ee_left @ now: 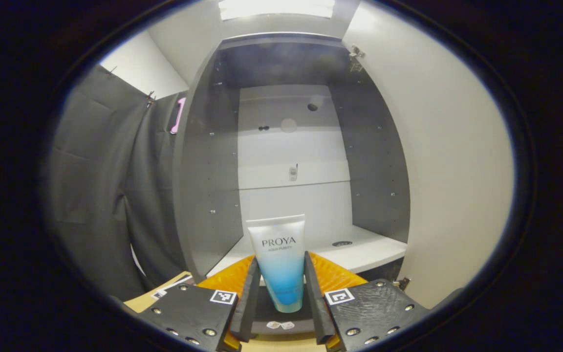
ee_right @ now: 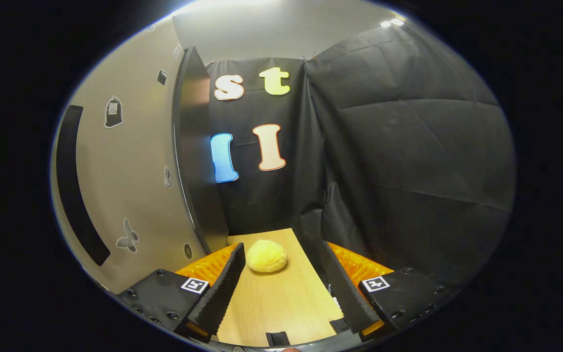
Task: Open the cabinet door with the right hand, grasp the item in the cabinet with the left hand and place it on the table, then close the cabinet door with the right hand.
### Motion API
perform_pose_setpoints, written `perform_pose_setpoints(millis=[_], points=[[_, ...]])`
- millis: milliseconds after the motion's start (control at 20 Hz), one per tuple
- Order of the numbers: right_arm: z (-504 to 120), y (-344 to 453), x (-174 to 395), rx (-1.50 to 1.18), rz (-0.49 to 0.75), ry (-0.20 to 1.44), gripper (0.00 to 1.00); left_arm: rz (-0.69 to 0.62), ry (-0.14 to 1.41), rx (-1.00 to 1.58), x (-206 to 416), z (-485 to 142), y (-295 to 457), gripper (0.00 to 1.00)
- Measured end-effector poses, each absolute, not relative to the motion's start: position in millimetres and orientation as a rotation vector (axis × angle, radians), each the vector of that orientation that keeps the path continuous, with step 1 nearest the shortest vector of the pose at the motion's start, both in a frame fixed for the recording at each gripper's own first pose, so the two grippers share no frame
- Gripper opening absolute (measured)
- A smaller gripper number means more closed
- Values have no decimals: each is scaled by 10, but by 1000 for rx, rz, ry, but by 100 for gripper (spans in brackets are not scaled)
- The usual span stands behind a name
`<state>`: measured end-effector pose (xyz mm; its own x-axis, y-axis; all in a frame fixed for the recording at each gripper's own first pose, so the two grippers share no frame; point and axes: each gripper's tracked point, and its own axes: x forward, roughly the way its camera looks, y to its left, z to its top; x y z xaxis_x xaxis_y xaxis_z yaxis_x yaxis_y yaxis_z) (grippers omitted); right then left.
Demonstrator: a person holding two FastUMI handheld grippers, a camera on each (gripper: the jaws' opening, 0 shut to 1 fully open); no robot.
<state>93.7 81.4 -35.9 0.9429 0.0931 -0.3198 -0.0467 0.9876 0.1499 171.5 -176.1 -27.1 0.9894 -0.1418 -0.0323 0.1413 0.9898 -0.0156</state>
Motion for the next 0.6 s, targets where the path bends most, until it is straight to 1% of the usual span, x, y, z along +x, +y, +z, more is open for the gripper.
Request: perform_pose_setpoints(millis=[250,600], points=[[-351,831,949,117,119,320,98,-104,46,4,1385,-438,-1612,51],[-407,922,933,113,177,318,98,-84,82,8,897,-788,-1428,50]])
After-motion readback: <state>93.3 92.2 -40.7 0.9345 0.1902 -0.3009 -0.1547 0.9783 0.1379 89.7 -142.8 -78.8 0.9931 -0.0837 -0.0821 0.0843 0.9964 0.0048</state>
